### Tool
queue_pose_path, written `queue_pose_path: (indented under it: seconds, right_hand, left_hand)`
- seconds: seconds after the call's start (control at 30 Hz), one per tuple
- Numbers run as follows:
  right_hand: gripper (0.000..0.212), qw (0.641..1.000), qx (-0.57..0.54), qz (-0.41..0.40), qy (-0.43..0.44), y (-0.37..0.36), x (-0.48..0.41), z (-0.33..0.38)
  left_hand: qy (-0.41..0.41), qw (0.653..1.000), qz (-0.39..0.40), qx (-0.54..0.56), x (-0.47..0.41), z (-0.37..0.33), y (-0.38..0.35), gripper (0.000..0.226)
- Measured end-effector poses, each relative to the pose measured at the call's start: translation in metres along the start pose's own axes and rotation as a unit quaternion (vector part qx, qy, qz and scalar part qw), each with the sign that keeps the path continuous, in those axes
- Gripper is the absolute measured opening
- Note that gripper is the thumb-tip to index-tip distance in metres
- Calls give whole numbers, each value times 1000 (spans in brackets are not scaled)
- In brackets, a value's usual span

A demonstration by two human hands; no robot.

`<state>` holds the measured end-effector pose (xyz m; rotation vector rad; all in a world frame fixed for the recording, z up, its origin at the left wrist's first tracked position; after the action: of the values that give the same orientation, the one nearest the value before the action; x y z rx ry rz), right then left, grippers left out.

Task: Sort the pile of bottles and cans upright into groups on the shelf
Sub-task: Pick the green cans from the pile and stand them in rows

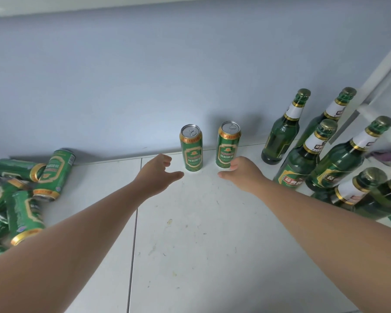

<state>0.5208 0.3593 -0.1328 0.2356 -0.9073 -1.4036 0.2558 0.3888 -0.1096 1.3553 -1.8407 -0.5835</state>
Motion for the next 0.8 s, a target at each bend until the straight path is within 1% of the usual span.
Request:
queue_pose_path:
  seconds: [0.03, 0.1, 0.17, 0.4, 0.53, 0.63, 0.8]
  right_hand:
    - [49, 1000, -1, 10, 6, -6, 5, 4]
    - [64, 999, 2, 38, 16, -20, 15, 13]
    - [73, 997, 5, 70, 32, -37, 22, 25]
    - [65, 986, 18, 135, 100, -95, 30, 80]
    - [66, 975, 33, 171, 135, -133, 35, 113]
    - [71, 965, 39, 197, 169, -164, 42, 137]
    - [72, 951, 56, 226, 204, -213, 59, 173]
  left_hand:
    - [2, 1000, -1, -2, 5, 3, 0, 68]
    - [10, 1000, -3, -2, 15, 9, 3, 66]
    - [18, 1000, -7, -1, 27, 16, 8, 64]
    - [71, 995, -63, 9, 81, 65, 47, 58]
    - [121, 988, -92, 32, 125, 113, 59, 57]
    - [156, 981, -112, 37, 156, 144, 66, 57]
    - [182, 970, -150, 51, 199, 185, 87, 54]
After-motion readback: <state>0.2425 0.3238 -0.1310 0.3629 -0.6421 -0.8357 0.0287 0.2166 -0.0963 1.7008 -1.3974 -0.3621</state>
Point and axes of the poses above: each hand's wrist, its own x-axis away from the middle knuckle, its own y-axis out of the back of the hand, z = x × y, the point moved 8 cm from there along -x, towards the middle knuckle, and after that the axes turned 5 degrees about z, right-handed, at the moved point
